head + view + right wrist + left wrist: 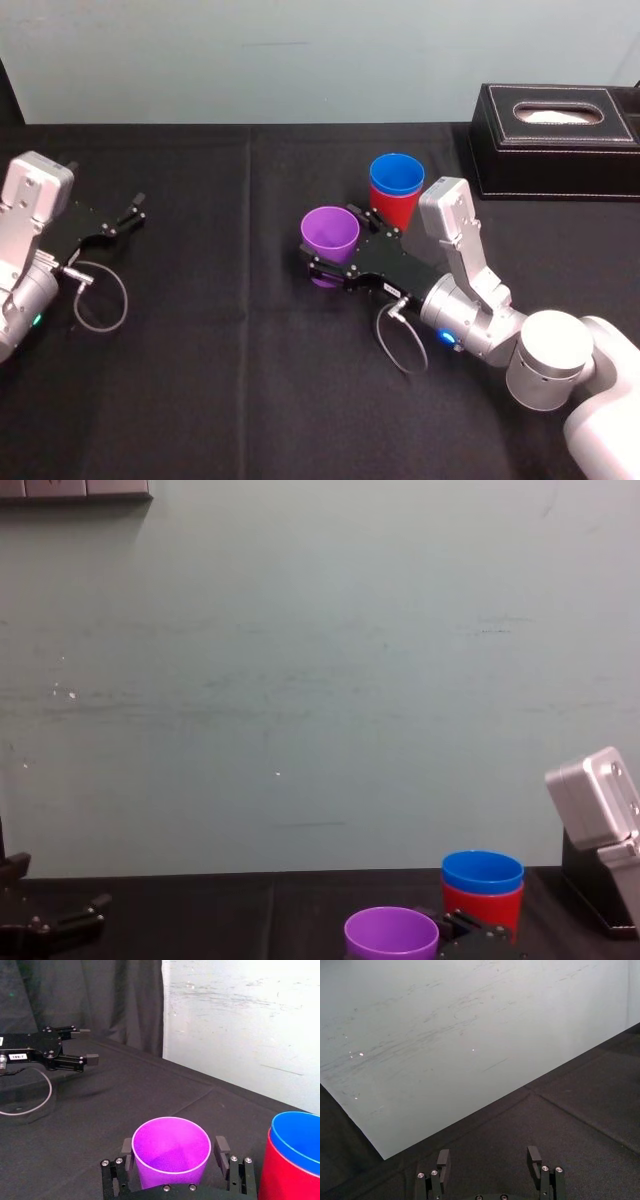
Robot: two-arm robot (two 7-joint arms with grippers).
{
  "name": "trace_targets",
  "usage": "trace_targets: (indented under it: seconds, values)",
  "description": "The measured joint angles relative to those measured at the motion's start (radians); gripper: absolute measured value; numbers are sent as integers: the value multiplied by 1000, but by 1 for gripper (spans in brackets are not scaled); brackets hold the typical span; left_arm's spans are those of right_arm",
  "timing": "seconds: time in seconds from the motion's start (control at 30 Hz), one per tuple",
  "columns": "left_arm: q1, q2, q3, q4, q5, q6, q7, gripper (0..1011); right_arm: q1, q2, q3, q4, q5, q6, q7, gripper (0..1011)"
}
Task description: Stack the three plastic cups sequentially using one hand.
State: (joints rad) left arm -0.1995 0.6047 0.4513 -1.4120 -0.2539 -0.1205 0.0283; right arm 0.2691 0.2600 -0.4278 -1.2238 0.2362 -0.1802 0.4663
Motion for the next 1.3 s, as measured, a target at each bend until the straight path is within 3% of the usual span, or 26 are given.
trace_targets:
  seconds: [0.27,0.43,0.53,0.83,1.1,1.3]
  values:
    - [0,0,0,0,0,0,0,1005,0,0,0,-2,1,0,1,995]
    - [0,0,0,0,0,0,0,1005,-1,0,0,-2,1,0,1,908]
    - [0,0,0,0,0,0,0,1005,-1,1,0,-2,1,0,1,805]
    - [0,0,0,0,0,0,0,1005,-1,2,0,-5,0,1,1,757]
    - [0,0,0,0,0,0,0,1005,1,31,13,-85,4,47,2,737]
    - [0,0,0,0,0,0,0,1005,14,74,41,-188,46,111,19,736]
